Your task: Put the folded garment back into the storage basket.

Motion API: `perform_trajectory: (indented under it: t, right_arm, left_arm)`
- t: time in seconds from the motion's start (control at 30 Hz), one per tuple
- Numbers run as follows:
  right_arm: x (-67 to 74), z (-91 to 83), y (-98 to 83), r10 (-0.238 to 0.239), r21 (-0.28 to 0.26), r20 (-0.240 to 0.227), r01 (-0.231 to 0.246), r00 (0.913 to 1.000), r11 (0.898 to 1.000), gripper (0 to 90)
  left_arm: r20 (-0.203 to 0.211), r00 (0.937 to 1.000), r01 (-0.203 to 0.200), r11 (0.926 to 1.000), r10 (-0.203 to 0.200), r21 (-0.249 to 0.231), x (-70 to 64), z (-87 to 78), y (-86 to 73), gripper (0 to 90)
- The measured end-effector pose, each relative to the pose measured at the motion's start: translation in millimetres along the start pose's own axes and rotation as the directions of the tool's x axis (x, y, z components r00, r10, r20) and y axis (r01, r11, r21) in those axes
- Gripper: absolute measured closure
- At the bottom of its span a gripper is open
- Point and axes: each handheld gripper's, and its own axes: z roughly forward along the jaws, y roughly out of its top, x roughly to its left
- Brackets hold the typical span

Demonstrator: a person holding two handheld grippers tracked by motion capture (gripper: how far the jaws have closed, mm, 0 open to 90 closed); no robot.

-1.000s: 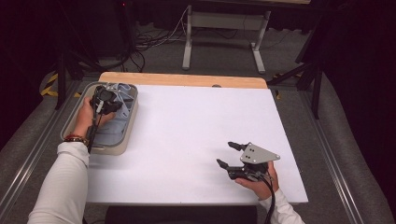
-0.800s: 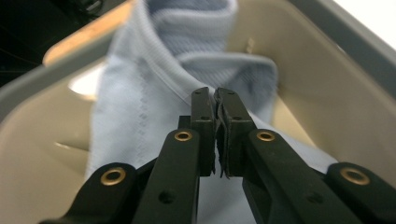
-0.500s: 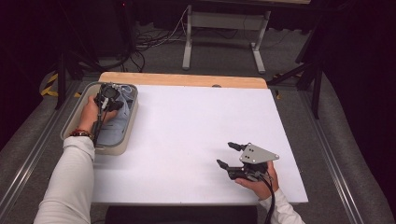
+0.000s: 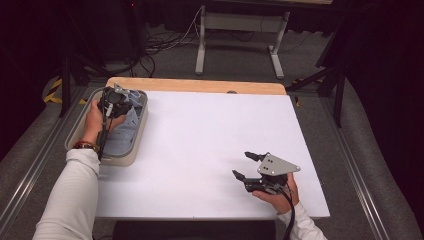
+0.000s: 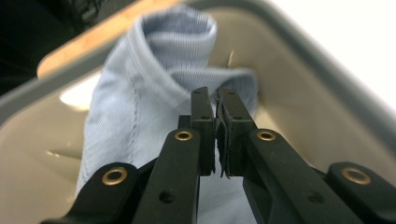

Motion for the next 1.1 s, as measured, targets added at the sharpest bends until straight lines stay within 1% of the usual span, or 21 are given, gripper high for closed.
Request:
perform_trajectory:
  t: [0.03, 0.07, 0.13, 0.17, 0.2, 0.27, 0.3, 0.37, 0.4, 0.47, 0.53, 0.63, 0.7, 0.8, 0.87, 0.9, 0.97, 1.0, 1.03, 1.07, 1.1]
  right_arm:
    - [0.1, -0.2, 0.0, -0.001, 0.0, -0.001, 0.001, 1.0, 1.0, 30.3]
    - [0.2, -0.3, 0.1, -0.001, -0.001, -0.001, 0.001, 1.0, 1.0, 30.2]
    - [0.2, -0.5, 0.0, 0.0, -0.002, 0.0, 0.0, 1.0, 1.0, 30.0]
    - [-0.3, -0.5, -0.2, 0.004, -0.007, 0.005, -0.004, 1.0, 1.0, 29.3]
    - [-0.5, -0.6, -0.2, 0.007, -0.008, 0.006, -0.006, 1.0, 1.0, 28.9]
    - [-0.8, -0.6, -0.3, 0.01, -0.008, 0.012, -0.01, 0.9999, 1.0, 28.5]
    - [-1.0, -0.6, -0.4, 0.012, -0.011, 0.013, -0.012, 0.9998, 1.0, 28.3]
    - [-1.1, -0.7, -0.2, 0.014, -0.014, 0.015, -0.014, 0.9998, 1.0, 28.2]
    - [-1.0, -0.7, -0.1, 0.014, -0.015, 0.015, -0.014, 0.9998, 1.0, 28.1]
    - [-0.6, -0.4, 0.0, 0.015, -0.016, 0.018, -0.015, 0.9997, 1.0, 27.9]
    - [0.0, 0.0, 0.2, 0.013, -0.017, 0.02, -0.013, 0.9997, 1.0, 27.6]
    - [0.8, 0.6, 0.2, 0.007, -0.015, 0.022, -0.007, 0.9997, 1.0, 27.2]
    - [0.7, 1.4, -0.1, 0.009, -0.015, 0.02, -0.008, 0.9998, 1.0, 26.9]
    - [0.8, 1.8, -0.1, 0.011, -0.016, 0.023, -0.01, 0.9997, 1.0, 25.1]
    - [1.2, 1.5, -0.2, 0.011, -0.017, 0.029, -0.01, 0.9995, 1.0, 23.8]
    - [1.1, 1.4, -0.2, 0.011, -0.018, 0.029, -0.01, 0.9995, 1.0, 23.4]
    - [0.8, 1.4, -0.3, 0.017, -0.02, 0.036, -0.016, 0.9992, 1.0, 22.5]
    - [0.6, 1.4, -0.1, 0.018, -0.023, 0.037, -0.017, 0.9991, 1.0, 22.3]
    - [0.7, 1.3, -0.1, 0.017, -0.024, 0.039, -0.016, 0.9991, 1.0, 22.1]
    - [0.8, 1.0, -0.1, 0.018, -0.027, 0.041, -0.017, 0.999, 1.0, 21.8]
    - [0.7, 0.8, -0.2, 0.02, -0.029, 0.042, -0.018, 0.9989, 0.999, 21.8]
  left_arm:
    - [0.011, 0.9999, 0.009, 0.9999, -0.009, -0.009, -1.7, -2.9, 0.3, 85.9]
    - [0.008, 1.0, 0.001, 0.9997, -0.001, -0.025, -3.1, -6.3, 0.7, 85.7]
    - [0.012, 0.9999, -0.007, 0.9993, 0.008, -0.035, -4.5, -9.3, 0.7, 85.8]
    - [0.01, 0.9999, -0.007, 0.9981, 0.007, -0.061, -5.8, -13.5, 0.2, 85.3]
    - [0.019, 0.9998, -0.007, 0.9977, 0.009, -0.067, -6.3, -16.6, -0.6, 85.3]
    - [0.024, 0.9997, 0.0, 0.9962, 0.003, -0.087, -6.6, -22.2, -2.7, 85.1]
    - [0.024, 0.9997, 0.0, 0.9962, 0.003, -0.087, -6.6, -22.2, -2.7, 84.9]
    - [0.029, 0.9996, 0.007, 0.9926, -0.003, -0.122, -6.8, -28.0, -5.2, 84.6]
    - [0.029, 0.9996, 0.007, 0.9926, -0.003, -0.122, -6.8, -28.0, -5.2, 83.9]
    - [0.036, 0.9993, -0.006, 0.9908, 0.011, -0.135, -7.7, -34.1, -7.1, 82.5]
    - [0.025, 0.9993, -0.023, 0.9904, 0.026, -0.136, -8.8, -36.9, -7.8, 81.4]
    - [0.038, 0.9987, -0.028, 0.9858, 0.035, -0.166, -11.5, -43.8, -9.2, 79.2]
    - [0.033, 0.9982, -0.043, 0.9822, 0.05, -0.183, -13.6, -47.3, -10.4, 77.0]
    - [0.034, 0.9973, -0.058, 0.9801, 0.065, -0.19, -16.2, -51.1, -13.6, 72.5]
    - [0.035, 0.9977, -0.05, 0.9762, 0.058, -0.211, -16.8, -54.3, -15.9, 70.7]
    - [0.035, 0.9977, -0.05, 0.9762, 0.058, -0.211, -16.8, -54.3, -15.9, 69.4]
    - [0.027, 0.9975, -0.057, 0.9704, 0.065, -0.235, -19.3, -60.0, -18.0, 66.2]
    - [0.03, 0.9974, -0.056, 0.9676, 0.066, -0.246, -20.1, -61.2, -18.4, 64.8]
    - [0.03, 0.9974, -0.056, 0.9676, 0.066, -0.246, -20.1, -61.2, -18.4, 63.7]
    - [0.029, 0.9965, -0.068, 0.9628, 0.078, -0.262, -22.5, -65.1, -18.7, 62.3]
    - [0.027, 0.9961, -0.073, 0.9601, 0.084, -0.27, -24.0, -66.9, -18.6, 61.6]
